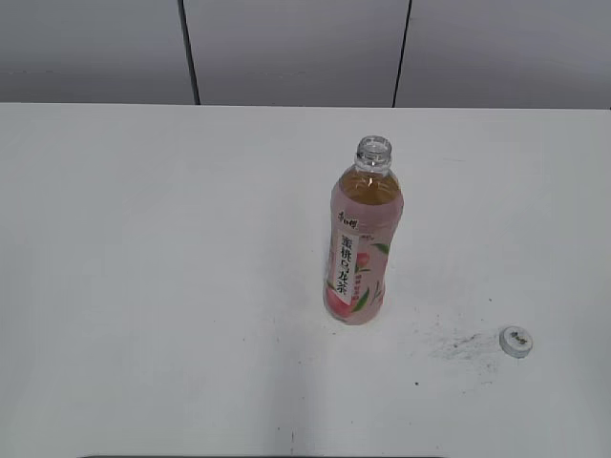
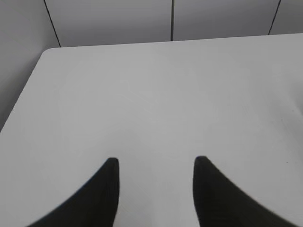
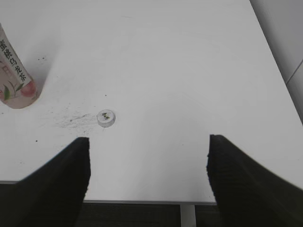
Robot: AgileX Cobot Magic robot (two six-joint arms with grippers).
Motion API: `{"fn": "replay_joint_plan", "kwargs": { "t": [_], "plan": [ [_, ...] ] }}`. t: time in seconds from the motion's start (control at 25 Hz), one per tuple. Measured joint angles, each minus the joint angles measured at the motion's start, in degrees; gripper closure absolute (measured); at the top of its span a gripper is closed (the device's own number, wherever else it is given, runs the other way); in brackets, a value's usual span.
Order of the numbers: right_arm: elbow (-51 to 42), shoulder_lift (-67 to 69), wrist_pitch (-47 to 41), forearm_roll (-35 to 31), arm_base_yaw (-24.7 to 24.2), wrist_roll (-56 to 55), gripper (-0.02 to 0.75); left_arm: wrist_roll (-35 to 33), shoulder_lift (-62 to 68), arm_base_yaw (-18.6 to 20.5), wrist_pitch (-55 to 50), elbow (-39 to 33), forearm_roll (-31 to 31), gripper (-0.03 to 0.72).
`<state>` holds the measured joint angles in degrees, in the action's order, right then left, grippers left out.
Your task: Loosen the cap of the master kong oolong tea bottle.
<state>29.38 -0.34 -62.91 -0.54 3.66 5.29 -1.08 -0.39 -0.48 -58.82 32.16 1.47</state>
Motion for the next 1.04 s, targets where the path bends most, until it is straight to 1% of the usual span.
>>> {"fn": "replay_joint_plan", "kwargs": {
  "t": [0.24,0.48,0.76,1.04],
  "plan": [
    [0.0,0.0,0.0,0.0,0.0,0.0,0.159,0.0,0.0,0.0,0.0,0.0,-2.26,0.399],
    [0.0,0.0,0.0,0.04,0.0,0.0,0.159,0.0,0.0,0.0,0.0,0.0,-2.39,0.401],
    [0.0,0.0,0.0,-0.01,0.0,0.0,0.159,0.0,0.0,0.0,0.0,0.0,-2.39,0.438],
    [0.0,0.0,0.0,-0.06,-0.04,-0.06,0.159,0.0,0.0,0.0,0.0,0.0,-2.4,0.443]
  ]
}}
